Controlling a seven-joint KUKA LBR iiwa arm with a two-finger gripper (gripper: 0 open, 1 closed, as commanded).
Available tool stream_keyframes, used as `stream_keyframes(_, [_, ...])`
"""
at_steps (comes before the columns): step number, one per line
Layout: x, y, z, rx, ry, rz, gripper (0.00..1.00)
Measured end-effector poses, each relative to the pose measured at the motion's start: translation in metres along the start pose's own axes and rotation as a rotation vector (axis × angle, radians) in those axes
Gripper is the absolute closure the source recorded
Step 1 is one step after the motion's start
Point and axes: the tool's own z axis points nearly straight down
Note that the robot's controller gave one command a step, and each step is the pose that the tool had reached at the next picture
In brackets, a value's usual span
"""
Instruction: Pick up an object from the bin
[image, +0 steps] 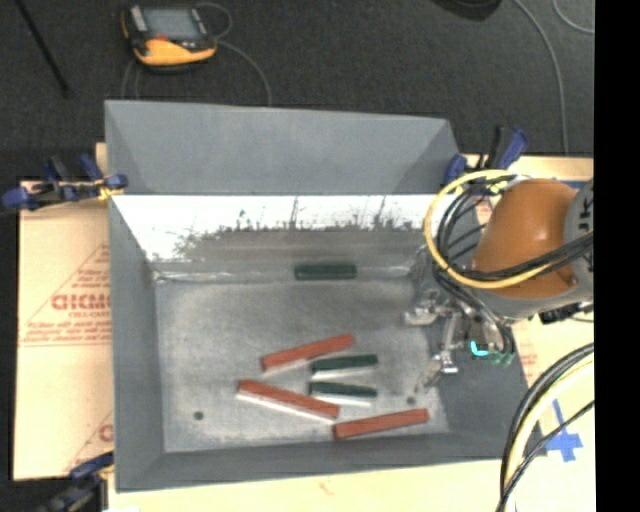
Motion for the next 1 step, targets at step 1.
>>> stream_keyframes(1, [-0.0021, 0.0002, -0.0036, 0.001, -0.007, -0.003, 0.00])
